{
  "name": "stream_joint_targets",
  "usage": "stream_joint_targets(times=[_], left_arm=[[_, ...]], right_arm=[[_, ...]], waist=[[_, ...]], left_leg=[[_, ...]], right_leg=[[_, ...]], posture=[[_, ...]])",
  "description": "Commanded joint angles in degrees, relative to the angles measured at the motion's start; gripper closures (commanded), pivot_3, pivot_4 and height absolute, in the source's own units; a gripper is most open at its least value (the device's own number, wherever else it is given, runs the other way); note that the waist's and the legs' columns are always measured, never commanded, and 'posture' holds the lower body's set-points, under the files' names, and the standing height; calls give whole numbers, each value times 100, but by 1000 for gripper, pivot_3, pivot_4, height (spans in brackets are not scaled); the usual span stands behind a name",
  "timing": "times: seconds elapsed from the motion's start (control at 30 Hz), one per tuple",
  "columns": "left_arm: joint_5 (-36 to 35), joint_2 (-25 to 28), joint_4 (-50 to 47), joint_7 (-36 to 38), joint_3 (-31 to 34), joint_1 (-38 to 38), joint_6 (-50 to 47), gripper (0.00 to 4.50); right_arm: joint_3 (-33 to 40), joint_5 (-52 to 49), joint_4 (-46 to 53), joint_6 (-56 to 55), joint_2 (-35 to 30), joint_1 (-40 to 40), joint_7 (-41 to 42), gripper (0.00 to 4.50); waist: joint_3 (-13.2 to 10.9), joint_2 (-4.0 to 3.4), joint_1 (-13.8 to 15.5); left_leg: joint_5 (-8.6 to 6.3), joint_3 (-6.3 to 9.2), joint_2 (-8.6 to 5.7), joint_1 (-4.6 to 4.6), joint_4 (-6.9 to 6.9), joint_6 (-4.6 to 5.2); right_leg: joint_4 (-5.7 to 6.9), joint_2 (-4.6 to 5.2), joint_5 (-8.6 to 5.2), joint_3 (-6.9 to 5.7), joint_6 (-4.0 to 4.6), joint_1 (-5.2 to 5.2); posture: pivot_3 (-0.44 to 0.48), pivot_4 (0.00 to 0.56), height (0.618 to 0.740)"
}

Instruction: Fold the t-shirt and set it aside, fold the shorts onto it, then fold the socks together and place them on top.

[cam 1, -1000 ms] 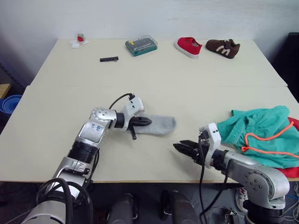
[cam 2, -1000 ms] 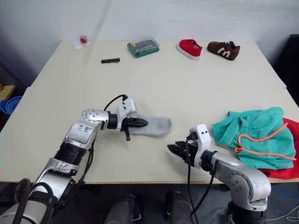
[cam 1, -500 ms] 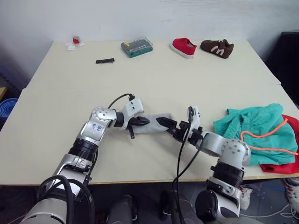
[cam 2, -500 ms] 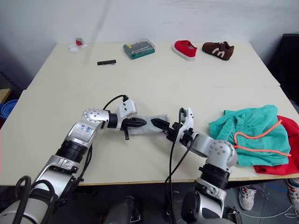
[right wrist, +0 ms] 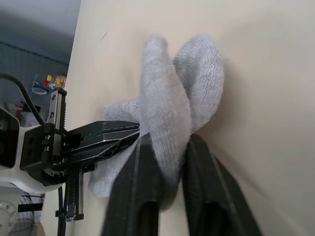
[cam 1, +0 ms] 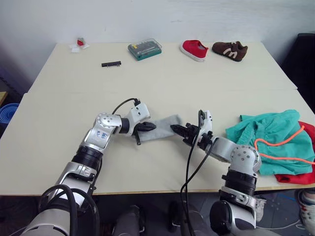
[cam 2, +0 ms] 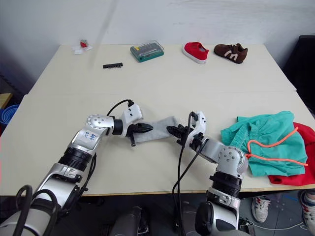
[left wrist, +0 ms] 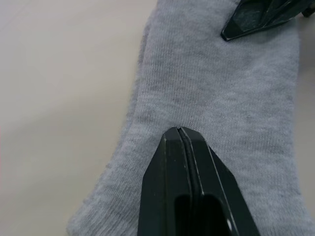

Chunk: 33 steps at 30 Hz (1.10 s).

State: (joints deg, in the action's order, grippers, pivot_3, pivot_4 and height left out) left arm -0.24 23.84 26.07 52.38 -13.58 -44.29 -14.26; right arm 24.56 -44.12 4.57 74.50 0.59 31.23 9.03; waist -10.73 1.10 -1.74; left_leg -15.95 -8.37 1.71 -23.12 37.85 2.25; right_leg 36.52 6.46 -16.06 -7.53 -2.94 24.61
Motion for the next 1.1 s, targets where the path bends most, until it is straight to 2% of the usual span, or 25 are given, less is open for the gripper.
stream_joint_targets(times=[0.03, 0.4, 0.57, 0.73, 0.83, 1.1], left_arm=[[118, 37, 107, -135, 24, 58, -21, 4500], [65, 59, -73, -175, 76, 132, -111, 4500], [70, 81, -131, -189, 119, 174, -155, 4500], [59, 72, -215, -221, 173, 212, -222, 4500], [5, 65, -278, -255, 237, 228, -322, 4500], [-387, 34, -630, -525, 751, 222, -760, 4500]], right_arm=[[-519, -52, 381, -307, -246, 3, 431, 4478], [-921, 10, 130, -628, -551, 4, 569, 4478], [-1522, 31, 360, -876, -709, 87, 1090, 4478], [-1749, 77, 260, -1042, -731, 201, 1186, 4478], [-2153, 289, 237, -1243, -859, 291, 1423, 4478], [-2871, 952, -251, -1833, -922, 548, 1721, 4478]], waist=[[0, 0, 2], [0, 0, 7], [0, 0, -4], [0, 0, 2], [-1, 0, 0], [-1, 0, 3]], left_leg=[[0, 0, 0, 0, 0, 1], [-1, 0, 0, 0, -8, 1], [-1, -1, 0, 1, -18, 1], [0, -1, 0, 2, -25, 1], [0, -1, 0, 1, -25, 1], [19, -4, 0, 0, -41, -27]], right_leg=[[-1, 0, 0, 0, 0, 0], [-5, 0, 0, -2, 0, 1], [-9, 0, 0, -2, 0, 4], [-12, -1, 0, -3, 0, 5], [-14, -1, 0, -3, 0, 5], [-20, -2, 0, -4, 0, 14]], posture=[[0, 150, 740], [0, 150, 740], [0, 150, 740], [0, 150, 740], [0, 150, 740], [0, 150, 740]])
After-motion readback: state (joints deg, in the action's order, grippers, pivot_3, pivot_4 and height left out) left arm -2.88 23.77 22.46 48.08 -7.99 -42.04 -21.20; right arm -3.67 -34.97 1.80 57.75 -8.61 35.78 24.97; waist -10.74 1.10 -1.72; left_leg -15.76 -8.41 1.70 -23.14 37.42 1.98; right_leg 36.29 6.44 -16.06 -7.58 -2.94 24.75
